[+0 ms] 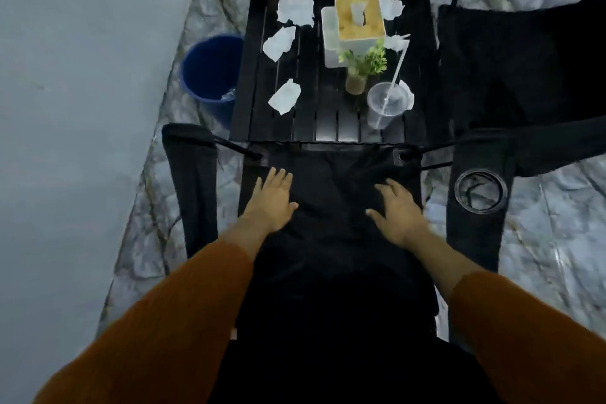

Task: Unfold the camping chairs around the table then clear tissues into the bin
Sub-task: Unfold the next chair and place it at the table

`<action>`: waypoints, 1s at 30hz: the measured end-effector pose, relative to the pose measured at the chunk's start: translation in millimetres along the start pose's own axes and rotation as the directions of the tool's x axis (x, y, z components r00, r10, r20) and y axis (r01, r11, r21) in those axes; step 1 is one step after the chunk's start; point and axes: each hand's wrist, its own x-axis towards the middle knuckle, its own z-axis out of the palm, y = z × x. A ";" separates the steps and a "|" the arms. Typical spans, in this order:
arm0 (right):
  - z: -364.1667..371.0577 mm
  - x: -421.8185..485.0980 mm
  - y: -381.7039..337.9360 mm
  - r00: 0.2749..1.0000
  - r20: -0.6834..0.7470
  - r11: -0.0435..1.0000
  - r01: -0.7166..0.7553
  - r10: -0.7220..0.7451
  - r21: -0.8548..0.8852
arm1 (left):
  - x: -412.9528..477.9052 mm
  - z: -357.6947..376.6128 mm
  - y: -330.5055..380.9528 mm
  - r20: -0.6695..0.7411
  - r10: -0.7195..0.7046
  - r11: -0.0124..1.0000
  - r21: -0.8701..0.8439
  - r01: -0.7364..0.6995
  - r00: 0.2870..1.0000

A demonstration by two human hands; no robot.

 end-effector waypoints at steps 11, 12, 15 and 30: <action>129.2 118.2 60.3 0.984 0.178 0.948 0.071 -0.016 -0.309 | 129.3 130.5 -38.7 -0.073 -0.035 0.970 0.239 0.052 0.997; 133.7 124.4 67.2 0.972 0.233 0.942 0.069 0.010 -0.329 | 135.5 134.3 -40.1 -0.075 -0.046 0.966 0.250 0.063 0.996; 134.7 127.3 70.2 0.958 0.285 0.942 0.075 0.023 -0.328 | 134.8 136.6 -36.1 -0.082 -0.058 0.964 0.255 0.077 0.995; 131.6 60.8 64.6 0.861 0.498 0.941 0.075 0.106 -0.330 | 64.0 150.3 -26.3 0.267 -0.098 0.990 0.128 0.065 0.959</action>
